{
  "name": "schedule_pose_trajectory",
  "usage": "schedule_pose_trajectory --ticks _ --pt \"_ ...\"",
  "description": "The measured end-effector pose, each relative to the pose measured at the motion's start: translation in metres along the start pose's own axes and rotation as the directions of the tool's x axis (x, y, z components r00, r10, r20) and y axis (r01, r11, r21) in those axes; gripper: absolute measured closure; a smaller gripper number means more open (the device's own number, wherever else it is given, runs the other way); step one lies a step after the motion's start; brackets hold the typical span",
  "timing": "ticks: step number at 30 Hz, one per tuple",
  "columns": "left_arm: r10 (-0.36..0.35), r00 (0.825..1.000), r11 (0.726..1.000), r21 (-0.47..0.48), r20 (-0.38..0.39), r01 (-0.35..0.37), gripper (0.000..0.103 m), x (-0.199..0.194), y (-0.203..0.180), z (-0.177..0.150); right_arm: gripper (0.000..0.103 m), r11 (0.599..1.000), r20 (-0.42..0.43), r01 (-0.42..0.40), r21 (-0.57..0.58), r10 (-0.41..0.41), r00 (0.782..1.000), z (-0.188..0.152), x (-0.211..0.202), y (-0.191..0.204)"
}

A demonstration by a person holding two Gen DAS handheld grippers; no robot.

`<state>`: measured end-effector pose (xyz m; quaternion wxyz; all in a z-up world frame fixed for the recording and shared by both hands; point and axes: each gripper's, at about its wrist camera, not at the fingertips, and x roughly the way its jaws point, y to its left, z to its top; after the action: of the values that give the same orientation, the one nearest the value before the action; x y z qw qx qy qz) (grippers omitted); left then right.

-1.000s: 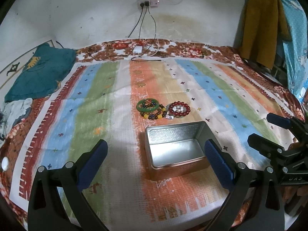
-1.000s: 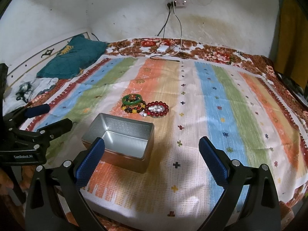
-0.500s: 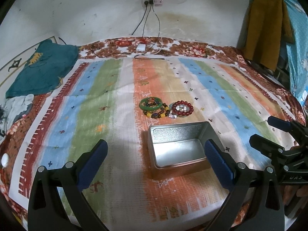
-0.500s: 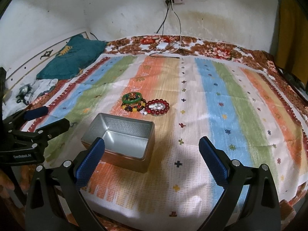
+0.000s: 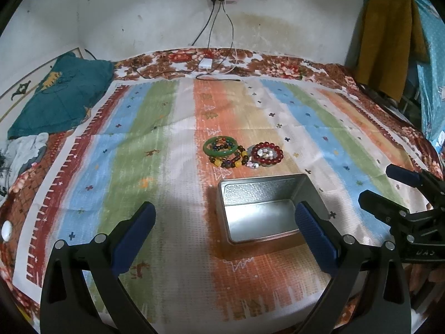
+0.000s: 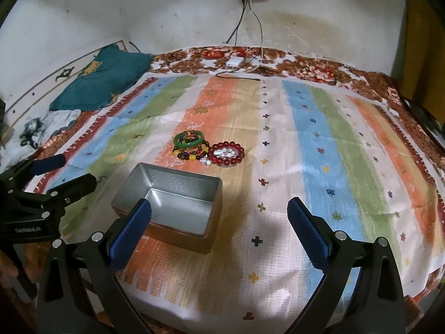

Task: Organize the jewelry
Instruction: 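Move the left gripper toward the green bangle while the right gripper approaches the red bead bracelet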

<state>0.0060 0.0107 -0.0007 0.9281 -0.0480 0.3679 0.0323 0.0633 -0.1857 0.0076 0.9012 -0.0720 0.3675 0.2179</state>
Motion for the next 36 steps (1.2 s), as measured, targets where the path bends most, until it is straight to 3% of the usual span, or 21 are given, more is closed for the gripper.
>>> schedule_pose_trajectory --ticks 13,25,36 --pt "0.040 0.999 0.999 0.026 -0.013 -0.040 0.005 0.022 0.002 0.026 0.004 1.000 -0.017 0.008 0.015 -0.008 1.000 0.020 0.016 -0.008" --pt "0.037 0.997 0.999 -0.004 -0.065 -0.037 0.005 0.055 0.016 0.053 0.004 1.000 -0.086 0.005 0.027 -0.003 0.996 0.043 0.045 -0.016" --pt "0.036 0.994 0.999 -0.019 -0.105 -0.038 0.005 0.079 0.023 0.068 0.004 1.000 -0.093 0.020 0.007 -0.020 0.995 0.059 0.063 -0.015"
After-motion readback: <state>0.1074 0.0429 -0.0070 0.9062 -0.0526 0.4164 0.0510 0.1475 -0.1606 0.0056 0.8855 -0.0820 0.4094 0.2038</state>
